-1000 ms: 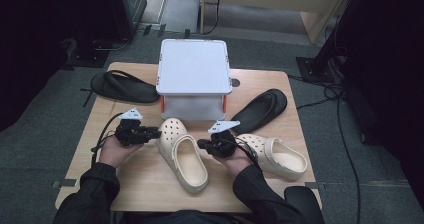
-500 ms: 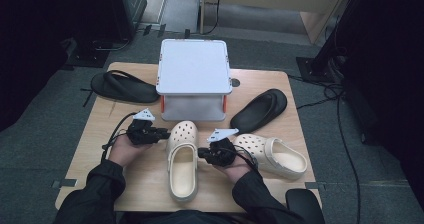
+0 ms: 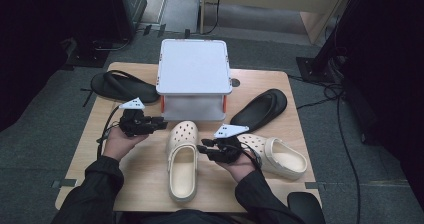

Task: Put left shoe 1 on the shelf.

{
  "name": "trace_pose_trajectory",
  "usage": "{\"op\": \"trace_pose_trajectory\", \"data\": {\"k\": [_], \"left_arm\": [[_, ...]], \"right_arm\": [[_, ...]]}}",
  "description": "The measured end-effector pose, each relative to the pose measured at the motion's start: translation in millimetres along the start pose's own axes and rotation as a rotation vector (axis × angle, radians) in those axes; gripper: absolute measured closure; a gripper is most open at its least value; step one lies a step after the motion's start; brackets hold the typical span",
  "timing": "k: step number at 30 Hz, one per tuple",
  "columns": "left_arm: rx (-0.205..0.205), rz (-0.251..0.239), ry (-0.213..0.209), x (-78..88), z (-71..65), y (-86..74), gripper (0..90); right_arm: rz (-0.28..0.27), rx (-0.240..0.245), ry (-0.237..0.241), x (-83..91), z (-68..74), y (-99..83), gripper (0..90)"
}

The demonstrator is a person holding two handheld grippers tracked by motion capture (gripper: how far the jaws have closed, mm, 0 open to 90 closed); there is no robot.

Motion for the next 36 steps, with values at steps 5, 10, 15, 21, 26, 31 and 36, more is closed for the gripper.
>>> {"op": "trace_pose_trajectory", "data": {"k": [5,10,15,21,26,31,36], "left_arm": [[0.003,0.003,-0.017,6.1,-2.0,6.7,56.6],[-0.005,-0.024,0.002,16.4,-1.2,17.9,57.3],[0.006,-0.004,0.001,23.5,0.9,23.8,58.9],[-0.015,-0.025,-0.003,33.8,1.6,44.3,59.9],[-0.034,-0.031,0.008,41.0,4.3,57.1,60.8],[-0.043,-0.052,0.013,51.5,5.2,71.8,61.6],[-0.046,-0.054,0.022,54.3,8.2,86.2,63.4]], "right_arm": [[-0.003,0.017,0.026,1.0,6.6,6.7,61.7],[0.0,0.036,0.046,1.5,13.7,12.5,57.8],[0.021,0.044,0.044,-10.5,16.8,14.3,54.0],[0.076,0.08,-0.007,-27.2,14.9,10.0,51.9],[0.075,0.052,-0.001,-32.4,9.5,10.9,49.1],[0.074,0.053,-0.023,-34.1,9.8,10.9,48.0],[0.07,0.041,-0.034,-35.6,9.3,11.5,48.7]]}}
Point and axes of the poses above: each handheld gripper's, and its own axes: x roughly backward along the jaws, y roughly out of its top, z roughly to its left, the point moved 8 cm from there along -x, roughly forward along the jaws, and after that the axes turned 8 degrees about z, right-handed, at the moved point
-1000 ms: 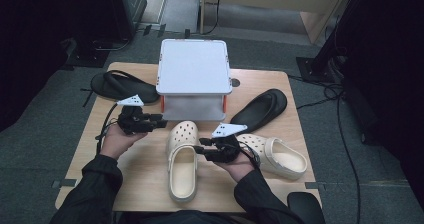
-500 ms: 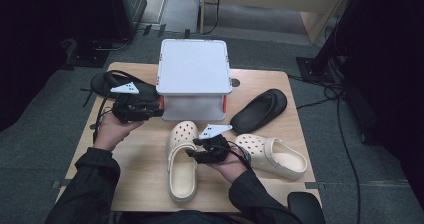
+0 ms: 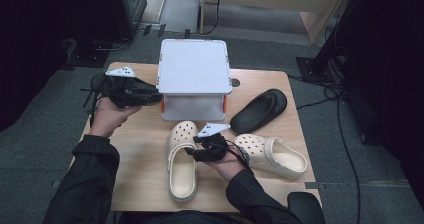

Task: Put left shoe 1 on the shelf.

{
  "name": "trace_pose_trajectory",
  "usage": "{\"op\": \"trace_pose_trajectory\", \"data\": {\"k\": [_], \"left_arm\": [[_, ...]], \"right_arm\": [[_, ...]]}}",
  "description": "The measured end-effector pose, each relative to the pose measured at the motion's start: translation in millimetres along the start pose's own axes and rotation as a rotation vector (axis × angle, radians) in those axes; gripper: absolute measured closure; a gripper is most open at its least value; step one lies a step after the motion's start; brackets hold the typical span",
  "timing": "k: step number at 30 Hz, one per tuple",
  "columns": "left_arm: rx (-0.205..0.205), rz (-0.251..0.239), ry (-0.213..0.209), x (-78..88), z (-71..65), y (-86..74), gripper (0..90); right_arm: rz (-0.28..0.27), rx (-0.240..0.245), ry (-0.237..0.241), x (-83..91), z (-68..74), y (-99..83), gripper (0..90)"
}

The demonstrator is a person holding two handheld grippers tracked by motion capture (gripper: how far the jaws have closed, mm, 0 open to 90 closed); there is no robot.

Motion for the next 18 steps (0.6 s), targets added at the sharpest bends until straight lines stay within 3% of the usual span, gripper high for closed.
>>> {"op": "trace_pose_trajectory", "data": {"k": [6,10,14,18], "left_arm": [[-0.011,0.021,0.043,-8.4,11.2,15.4,71.8],[0.004,0.032,0.037,-18.1,15.9,17.4,74.9],[-0.006,0.031,0.04,-21.4,16.2,18.0,74.9],[-0.016,0.027,0.044,-22.7,15.7,18.1,75.4]], "right_arm": [[-0.005,-0.01,-0.021,-0.4,0.7,-0.3,50.5],[-0.012,-0.012,-0.037,0.0,1.1,-0.5,53.0],[-0.026,-0.003,-0.075,2.5,-1.1,-0.5,60.6],[-0.029,-0.015,-0.084,3.4,-1.8,-0.7,64.0]]}}
Point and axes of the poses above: each handheld gripper's, and its own axes: x roughly backward along the jaws, y roughly out of its top, z roughly to its left, the point moved 8 cm from there along -x, roughly forward along the jaws, and after that the axes turned 8 degrees about z, right-handed, at the moved point
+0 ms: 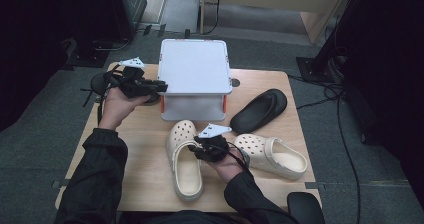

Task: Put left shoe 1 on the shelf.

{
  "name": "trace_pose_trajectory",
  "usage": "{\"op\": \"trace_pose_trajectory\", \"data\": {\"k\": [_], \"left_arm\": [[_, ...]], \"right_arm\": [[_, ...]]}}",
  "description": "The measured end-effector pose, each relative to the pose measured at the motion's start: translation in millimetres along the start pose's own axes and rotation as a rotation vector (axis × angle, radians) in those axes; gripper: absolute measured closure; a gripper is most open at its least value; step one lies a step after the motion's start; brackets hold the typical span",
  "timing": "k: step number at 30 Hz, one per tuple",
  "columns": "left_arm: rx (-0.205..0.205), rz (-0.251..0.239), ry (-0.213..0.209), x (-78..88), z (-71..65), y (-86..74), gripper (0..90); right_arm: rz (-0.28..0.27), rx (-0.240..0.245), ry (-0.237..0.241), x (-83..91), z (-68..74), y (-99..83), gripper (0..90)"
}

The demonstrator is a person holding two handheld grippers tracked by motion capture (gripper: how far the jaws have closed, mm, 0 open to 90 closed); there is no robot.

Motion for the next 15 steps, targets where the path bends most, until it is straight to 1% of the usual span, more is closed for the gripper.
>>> {"op": "trace_pose_trajectory", "data": {"k": [5,9,11,13,15], "left_arm": [[-0.007,0.0,0.009,-0.6,0.0,0.0,76.9],[0.006,-0.006,-0.003,-0.7,0.9,-0.3,78.9],[0.005,-0.005,-0.006,-0.2,1.0,-0.7,78.8],[0.007,-0.003,-0.005,-0.1,0.6,-0.8,78.8],[0.009,-0.005,-0.005,-0.2,0.6,-0.7,78.8]], "right_arm": [[-0.001,0.029,-0.062,3.5,-0.7,3.4,71.7],[0.012,0.024,-0.084,7.2,-5.7,7.7,74.9],[0.017,0.014,-0.08,8.8,-8.5,11.2,76.1],[0.014,-0.001,-0.056,9.7,-9.5,15.9,76.4],[0.009,0.013,-0.067,10.7,-10.9,22.6,76.4]]}}
Point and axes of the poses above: each handheld gripper's, and its own axes: x roughly backward along the jaws, y roughly out of its top, z roughly to its left, the point moved 8 cm from there along -x, roughly forward along the jaws, and after that the axes turned 8 degrees about z, right-handed, at the moved point
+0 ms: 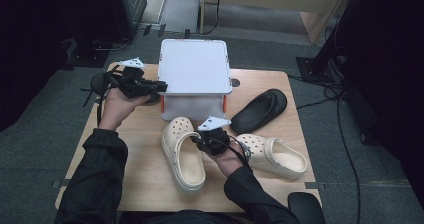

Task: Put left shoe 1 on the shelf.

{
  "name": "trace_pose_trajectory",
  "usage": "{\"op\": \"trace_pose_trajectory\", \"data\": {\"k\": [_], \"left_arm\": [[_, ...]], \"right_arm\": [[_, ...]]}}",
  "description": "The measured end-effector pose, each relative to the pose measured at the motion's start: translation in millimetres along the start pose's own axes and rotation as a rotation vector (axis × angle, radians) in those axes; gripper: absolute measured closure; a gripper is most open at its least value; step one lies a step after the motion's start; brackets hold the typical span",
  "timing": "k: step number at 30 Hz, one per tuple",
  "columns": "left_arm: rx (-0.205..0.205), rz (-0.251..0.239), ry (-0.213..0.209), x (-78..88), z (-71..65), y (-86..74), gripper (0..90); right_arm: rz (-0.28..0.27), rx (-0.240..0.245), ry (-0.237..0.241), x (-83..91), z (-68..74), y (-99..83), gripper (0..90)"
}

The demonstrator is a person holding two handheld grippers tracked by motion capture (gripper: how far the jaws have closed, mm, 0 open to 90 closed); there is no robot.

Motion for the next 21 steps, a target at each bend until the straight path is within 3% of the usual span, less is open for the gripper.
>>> {"op": "trace_pose_trajectory", "data": {"k": [2,12,21], "left_arm": [[0.002,0.001,0.0,0.0,-0.3,-0.1,78.8],[-0.002,-0.001,-0.008,0.4,0.6,-0.6,78.9],[-0.003,-0.002,-0.01,0.4,0.7,-0.7,78.9]], "right_arm": [[-0.004,0.026,-0.029,0.7,-3.1,7.7,76.4],[0.001,0.031,-0.135,-21.6,-32.3,41.9,75.9],[0.008,-0.007,-0.21,-49.8,-49.7,48.3,74.8]]}}
Point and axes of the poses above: each handheld gripper's, and its own axes: x roughly backward along the jaws, y roughly out of its top, z roughly to its left, the point moved 8 cm from there along -x, roughly forward along the jaws, and after that the axes turned 8 degrees about z, right-handed, at the moved point
